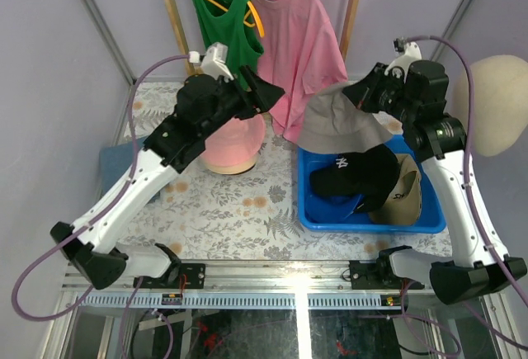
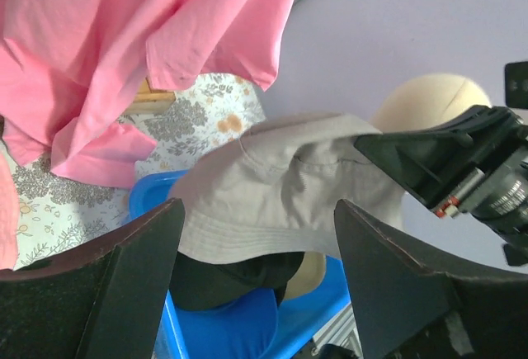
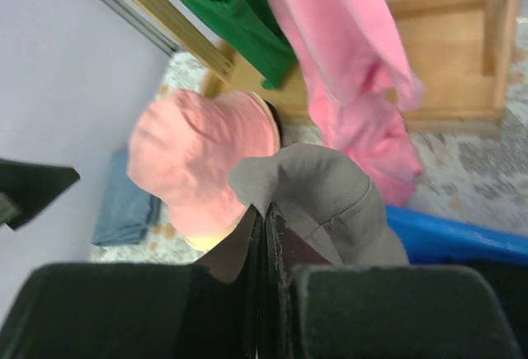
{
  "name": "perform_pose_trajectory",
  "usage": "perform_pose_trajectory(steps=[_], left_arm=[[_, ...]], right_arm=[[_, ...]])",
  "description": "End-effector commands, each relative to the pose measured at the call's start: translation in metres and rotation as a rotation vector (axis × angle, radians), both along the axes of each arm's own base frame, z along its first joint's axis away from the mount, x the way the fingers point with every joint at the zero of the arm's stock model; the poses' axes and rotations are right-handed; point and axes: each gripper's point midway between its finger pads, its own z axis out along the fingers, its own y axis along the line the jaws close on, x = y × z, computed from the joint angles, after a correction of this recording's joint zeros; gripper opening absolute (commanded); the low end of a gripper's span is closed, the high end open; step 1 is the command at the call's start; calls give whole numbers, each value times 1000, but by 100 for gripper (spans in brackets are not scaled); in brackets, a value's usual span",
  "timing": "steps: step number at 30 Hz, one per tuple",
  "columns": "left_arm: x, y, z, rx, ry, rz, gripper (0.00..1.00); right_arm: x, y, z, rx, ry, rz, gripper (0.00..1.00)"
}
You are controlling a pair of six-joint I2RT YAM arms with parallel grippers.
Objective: Stack the hats
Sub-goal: Pick up the hat from the bin, then stack the hat on the hat.
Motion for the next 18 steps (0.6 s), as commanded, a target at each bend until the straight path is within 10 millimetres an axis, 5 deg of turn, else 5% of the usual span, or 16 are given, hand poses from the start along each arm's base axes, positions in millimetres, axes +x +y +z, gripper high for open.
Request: perform_pose_trajectory(steps=[1,9,15,18], left_arm=[[-4,22,13,-86,7,70,74],[-23,34,9,-136,25,39,74],[-36,52,-8,-175,54,84,75],[-38,62,-15,-202,49,120,76]], right_arm=[[14,38,77,137,-208,124,0],[29,126,136,168,-355,277,0],[44,172,157,209,-431,333,0],[62,194,152,220,-432,351,0]])
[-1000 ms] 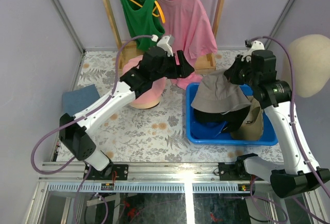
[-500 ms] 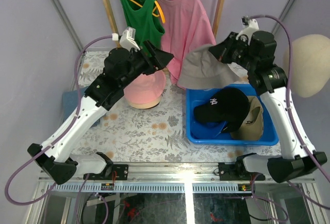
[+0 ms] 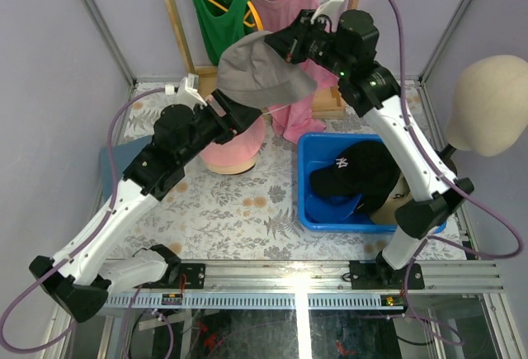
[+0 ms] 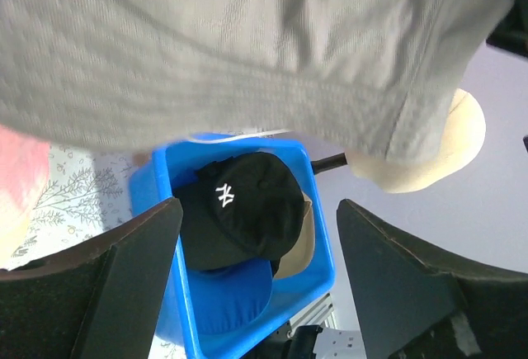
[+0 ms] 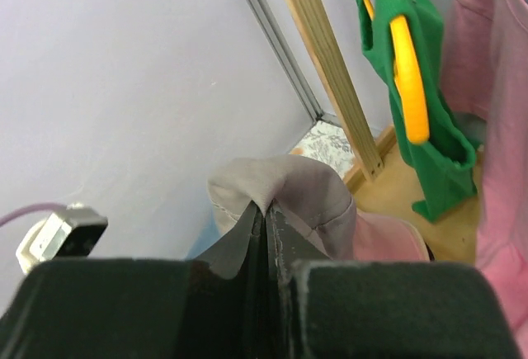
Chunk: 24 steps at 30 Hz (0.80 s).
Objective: Stack the hats
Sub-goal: Stack the hat on the hat.
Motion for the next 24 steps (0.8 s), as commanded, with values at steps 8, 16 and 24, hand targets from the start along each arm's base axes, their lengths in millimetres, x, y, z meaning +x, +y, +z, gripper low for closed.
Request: perform_pose_trajectory(steps=[8,16,24], left_arm=[[16,37,-4,-146,-59,209,82],[37,73,-21,-212,-90,444,85],[47,98,0,-350,-229,587,90]], right_arm=[[16,58,53,128,-141,73,0],[12,70,56,177,-114,109,0],[-4,78,61,231,-57,163,0]])
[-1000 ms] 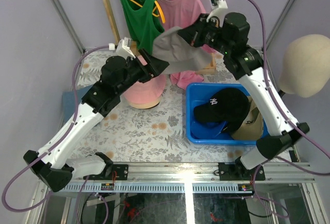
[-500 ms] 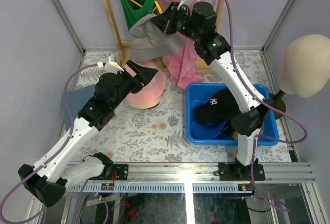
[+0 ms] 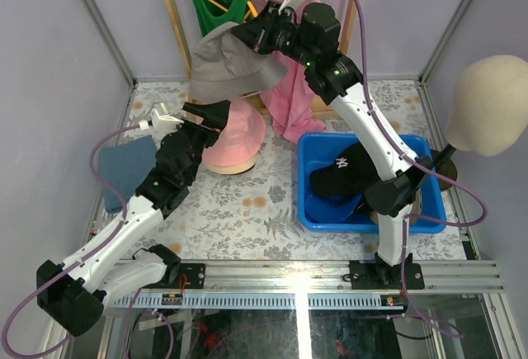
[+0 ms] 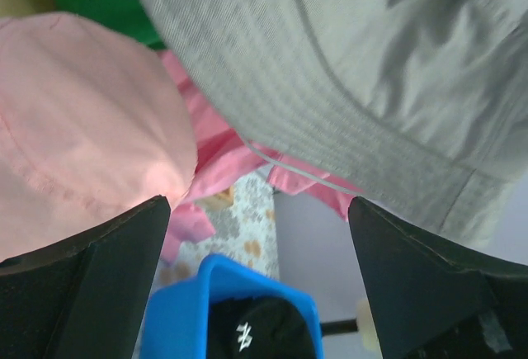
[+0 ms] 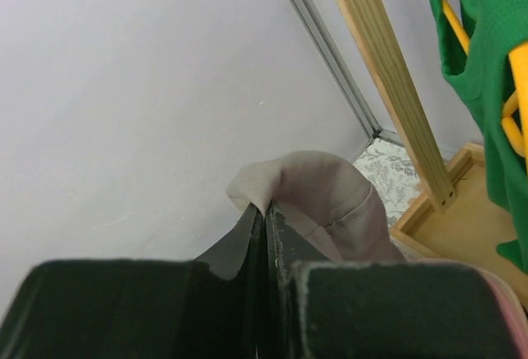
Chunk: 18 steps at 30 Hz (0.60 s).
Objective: Stack the hats
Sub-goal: Stack the hat on the hat.
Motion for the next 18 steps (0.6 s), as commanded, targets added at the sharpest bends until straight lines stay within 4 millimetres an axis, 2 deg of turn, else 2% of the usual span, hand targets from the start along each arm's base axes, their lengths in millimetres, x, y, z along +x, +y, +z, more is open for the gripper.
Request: perform_pose_trajectory(steps=[1,3,8,18], left_arm=[[9,23,57,-144,-210,133,90],[9,23,69,-167,-253,130,90],[13,19,78,-178,-282,120,91],[19,23,75,-203,-283,122,91]], right_arm=[[-34,0,55,124,-71,66,0],[-36,2,55,131,-59,75,0],[-41,4,61,164,-46,94,0],[-46,6,68,204,-27,114,0]])
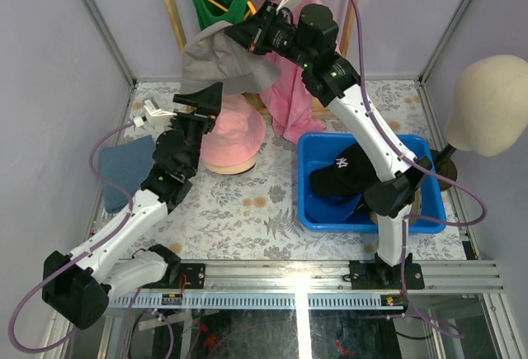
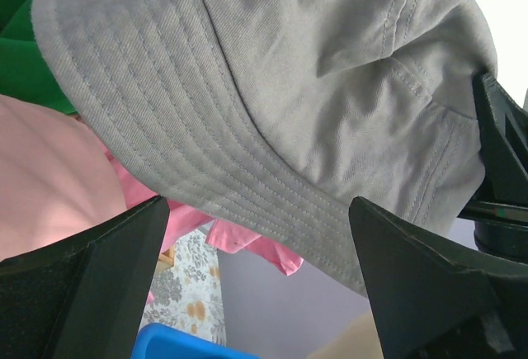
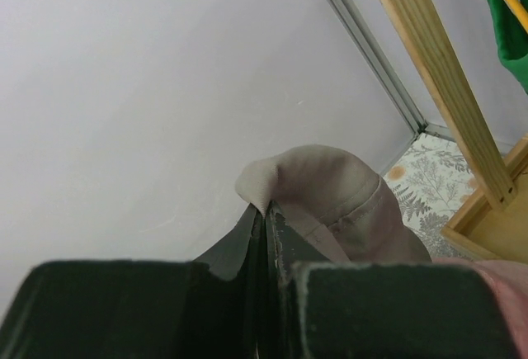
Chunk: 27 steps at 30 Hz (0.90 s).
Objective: Stack the hats
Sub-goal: Stack the hat on the hat.
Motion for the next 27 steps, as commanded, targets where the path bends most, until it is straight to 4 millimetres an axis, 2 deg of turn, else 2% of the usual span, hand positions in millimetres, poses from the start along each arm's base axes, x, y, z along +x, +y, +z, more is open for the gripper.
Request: perform_pose_trajectory(steps=[1,11,19,27], left_arm=[[-1,12,26,-63,-86,32,91],[-2,19,25,-108,-101,7,92],[0,25,39,-194,-157,-64,92],[-1,29,54,-271,-209,-154,91]], right_arm=[[-30,-7,57,119,-96,47,0],[-31,-7,65,154,-84,54,0],[-35,-6,68,166,-77,59,0],[-39,-7,61,170,-73,62,0]])
